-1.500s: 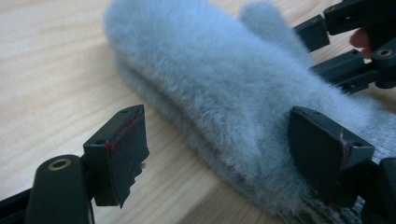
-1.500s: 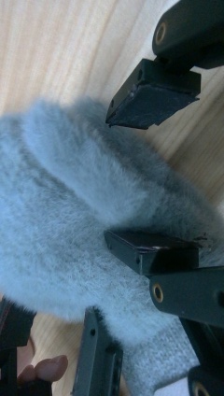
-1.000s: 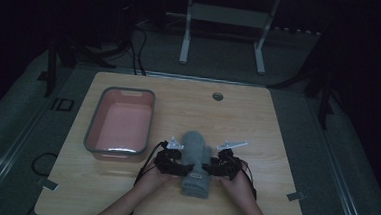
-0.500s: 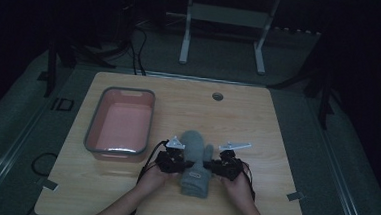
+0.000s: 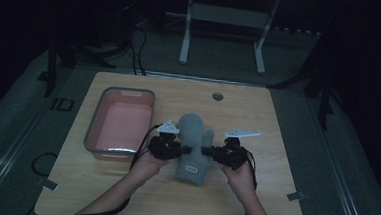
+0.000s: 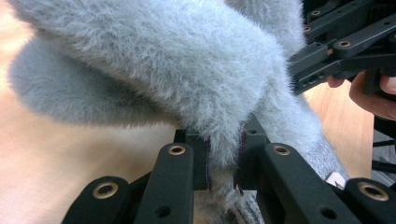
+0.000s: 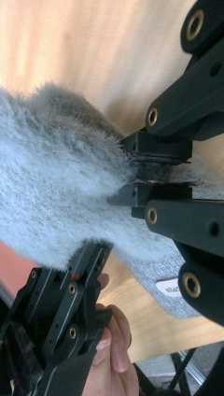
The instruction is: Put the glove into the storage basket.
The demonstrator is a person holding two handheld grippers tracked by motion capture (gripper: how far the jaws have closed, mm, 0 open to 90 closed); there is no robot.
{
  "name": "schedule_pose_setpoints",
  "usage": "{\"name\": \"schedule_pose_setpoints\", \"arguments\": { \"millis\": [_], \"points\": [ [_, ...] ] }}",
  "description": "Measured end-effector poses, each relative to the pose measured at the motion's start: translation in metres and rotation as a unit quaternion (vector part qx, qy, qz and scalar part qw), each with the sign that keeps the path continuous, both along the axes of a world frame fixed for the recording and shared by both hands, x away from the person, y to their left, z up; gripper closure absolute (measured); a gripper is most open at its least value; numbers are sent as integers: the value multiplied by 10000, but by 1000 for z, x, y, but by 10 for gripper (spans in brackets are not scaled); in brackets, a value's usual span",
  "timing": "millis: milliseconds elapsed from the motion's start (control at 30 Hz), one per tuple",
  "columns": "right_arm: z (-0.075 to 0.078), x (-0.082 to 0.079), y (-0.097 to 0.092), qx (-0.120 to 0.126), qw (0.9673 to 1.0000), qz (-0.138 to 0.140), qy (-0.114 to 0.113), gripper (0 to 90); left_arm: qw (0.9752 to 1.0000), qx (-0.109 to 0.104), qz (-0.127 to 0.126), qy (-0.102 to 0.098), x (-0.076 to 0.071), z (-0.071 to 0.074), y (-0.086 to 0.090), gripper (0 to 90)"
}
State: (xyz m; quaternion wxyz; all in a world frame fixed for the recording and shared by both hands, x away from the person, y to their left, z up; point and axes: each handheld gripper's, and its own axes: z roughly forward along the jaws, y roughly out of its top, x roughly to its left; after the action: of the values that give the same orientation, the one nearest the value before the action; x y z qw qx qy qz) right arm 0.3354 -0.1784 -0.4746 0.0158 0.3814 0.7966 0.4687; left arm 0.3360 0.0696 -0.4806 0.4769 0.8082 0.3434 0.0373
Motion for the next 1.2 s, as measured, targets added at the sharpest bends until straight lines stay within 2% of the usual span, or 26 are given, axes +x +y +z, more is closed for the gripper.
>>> {"name": "schedule_pose_setpoints", "arguments": {
  "millis": [333, 667, 800, 900, 1000, 1133, 1200],
  "points": [
    [42, 22, 28, 197, 9994, 144, -260, 818, 9993, 110, 137, -316, 16, 46, 31, 803],
    [86, 46, 78, 393, 9971, 419, -504, 818, 9985, 69, 271, -475, 31, 91, 87, 803],
    [97, 55, 104, 412, 9962, 555, -530, 818, 9981, 163, 350, -479, 36, 102, 113, 803],
    [100, 62, 125, 402, 9956, 658, -535, 817, 9974, 304, 460, -456, 39, 107, 132, 803],
    [98, 68, 147, 362, 9949, 743, -574, 818, 9963, 400, 619, -432, 40, 105, 149, 803],
    [88, 77, 173, 354, 9945, 873, -460, 818, 9955, 375, 835, -231, 43, 92, 173, 802],
    [79, 81, 186, 266, 9946, 912, -419, 817, 9947, 410, 932, -132, 45, 81, 182, 802]
  ]
}}
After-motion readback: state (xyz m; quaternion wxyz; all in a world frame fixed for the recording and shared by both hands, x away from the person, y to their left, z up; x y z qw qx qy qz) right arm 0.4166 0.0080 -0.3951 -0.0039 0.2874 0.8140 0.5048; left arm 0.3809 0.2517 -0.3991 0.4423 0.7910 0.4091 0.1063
